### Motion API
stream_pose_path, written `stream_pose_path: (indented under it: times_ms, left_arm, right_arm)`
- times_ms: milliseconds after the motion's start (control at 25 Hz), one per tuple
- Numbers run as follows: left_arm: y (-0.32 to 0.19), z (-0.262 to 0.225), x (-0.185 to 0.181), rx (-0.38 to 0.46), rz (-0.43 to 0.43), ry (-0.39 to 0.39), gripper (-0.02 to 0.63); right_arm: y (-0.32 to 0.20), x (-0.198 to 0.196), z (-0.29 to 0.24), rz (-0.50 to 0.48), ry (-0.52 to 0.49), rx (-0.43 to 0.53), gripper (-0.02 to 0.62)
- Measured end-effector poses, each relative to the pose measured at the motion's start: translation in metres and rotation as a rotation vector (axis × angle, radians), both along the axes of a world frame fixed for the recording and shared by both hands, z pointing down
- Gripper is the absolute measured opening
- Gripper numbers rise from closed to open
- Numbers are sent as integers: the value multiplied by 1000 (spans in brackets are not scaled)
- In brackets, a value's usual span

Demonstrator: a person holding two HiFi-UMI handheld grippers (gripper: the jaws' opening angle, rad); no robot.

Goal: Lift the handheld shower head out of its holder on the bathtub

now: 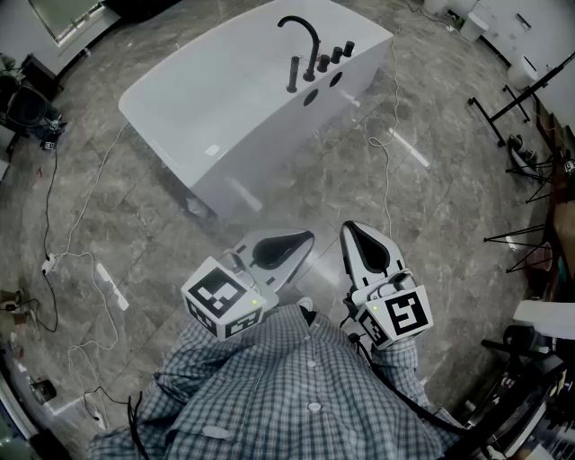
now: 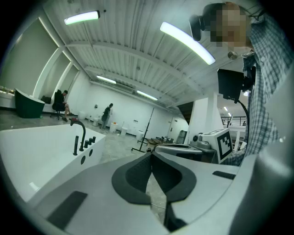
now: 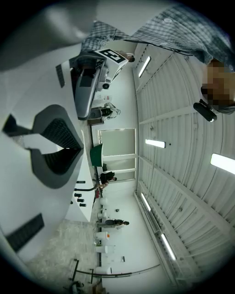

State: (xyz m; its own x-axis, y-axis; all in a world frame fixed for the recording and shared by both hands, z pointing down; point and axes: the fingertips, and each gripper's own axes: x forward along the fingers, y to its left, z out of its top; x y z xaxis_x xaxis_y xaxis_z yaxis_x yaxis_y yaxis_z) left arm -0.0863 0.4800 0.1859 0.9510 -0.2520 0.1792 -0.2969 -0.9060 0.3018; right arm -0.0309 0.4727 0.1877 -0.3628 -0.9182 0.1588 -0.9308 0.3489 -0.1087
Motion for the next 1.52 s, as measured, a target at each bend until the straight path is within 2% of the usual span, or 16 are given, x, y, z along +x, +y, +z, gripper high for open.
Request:
stream_pose_path:
  times_ms: [520,760,1320,1520]
  left_arm:
    - [-2,0,-2,-22,-23,19,9]
    - [-2,-1,1,-2,-39,5,9]
    - [6,-8,4,20,-175,6,9]
    - [16,-9,10,43,-197,-6,9]
  right_arm:
    - [1,4,2,2,-6,-8,18]
    - [4,9,-2,13,68,24,18]
    - [18,32,-1,-29,11,18,18]
    - [27,48,3,-19,0,15,18]
